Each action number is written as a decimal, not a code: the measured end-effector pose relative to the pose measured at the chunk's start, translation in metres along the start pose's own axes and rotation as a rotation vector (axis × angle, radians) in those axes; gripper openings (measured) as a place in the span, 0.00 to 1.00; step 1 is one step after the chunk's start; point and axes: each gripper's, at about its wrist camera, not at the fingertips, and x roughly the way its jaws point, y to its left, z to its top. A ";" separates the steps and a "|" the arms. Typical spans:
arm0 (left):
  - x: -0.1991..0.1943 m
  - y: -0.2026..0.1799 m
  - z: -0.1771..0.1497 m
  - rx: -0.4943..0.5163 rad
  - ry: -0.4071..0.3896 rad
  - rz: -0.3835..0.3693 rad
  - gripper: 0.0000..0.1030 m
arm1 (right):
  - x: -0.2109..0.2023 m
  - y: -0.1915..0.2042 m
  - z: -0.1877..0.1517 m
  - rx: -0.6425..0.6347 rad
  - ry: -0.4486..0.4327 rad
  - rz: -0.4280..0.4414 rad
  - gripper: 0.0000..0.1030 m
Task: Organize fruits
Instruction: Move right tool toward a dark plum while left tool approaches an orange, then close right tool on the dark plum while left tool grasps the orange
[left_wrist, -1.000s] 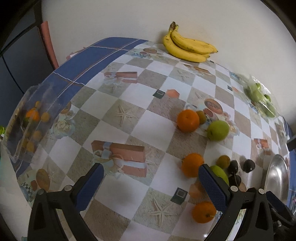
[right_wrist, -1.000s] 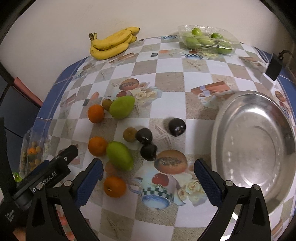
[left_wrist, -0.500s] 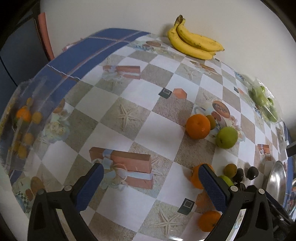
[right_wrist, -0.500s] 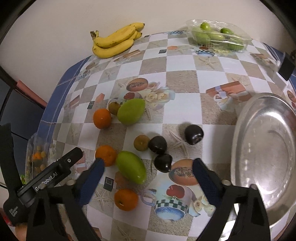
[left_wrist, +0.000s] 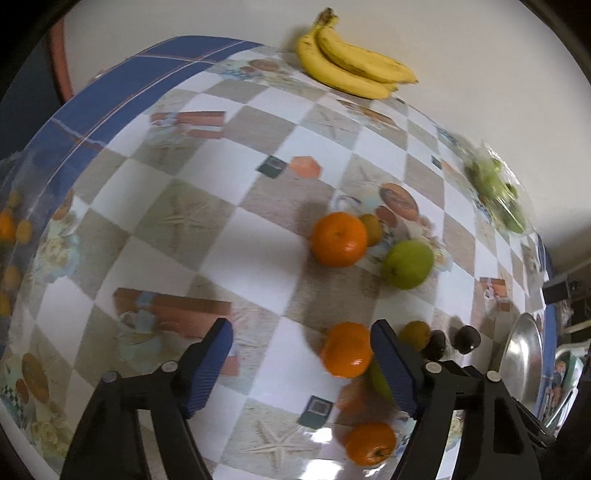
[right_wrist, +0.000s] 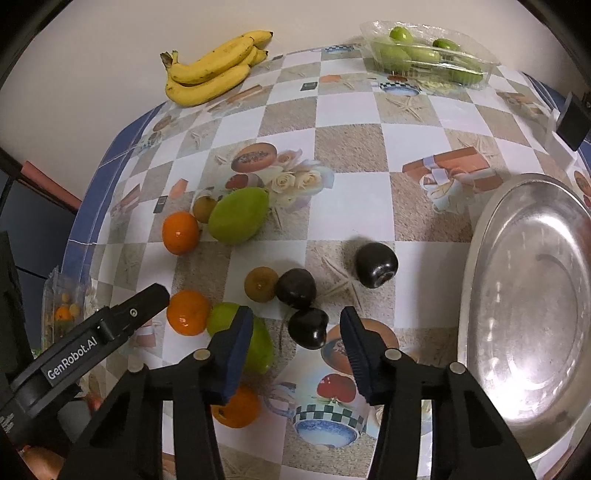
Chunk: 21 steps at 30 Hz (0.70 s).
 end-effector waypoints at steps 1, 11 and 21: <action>0.001 -0.002 0.001 0.005 0.002 -0.006 0.72 | 0.001 -0.001 0.000 0.001 0.003 -0.002 0.46; 0.014 -0.023 0.000 0.057 0.041 -0.032 0.47 | -0.002 -0.019 0.003 0.048 0.014 -0.014 0.34; 0.020 -0.024 -0.001 0.055 0.057 -0.032 0.34 | 0.007 -0.014 0.000 0.028 0.050 -0.009 0.33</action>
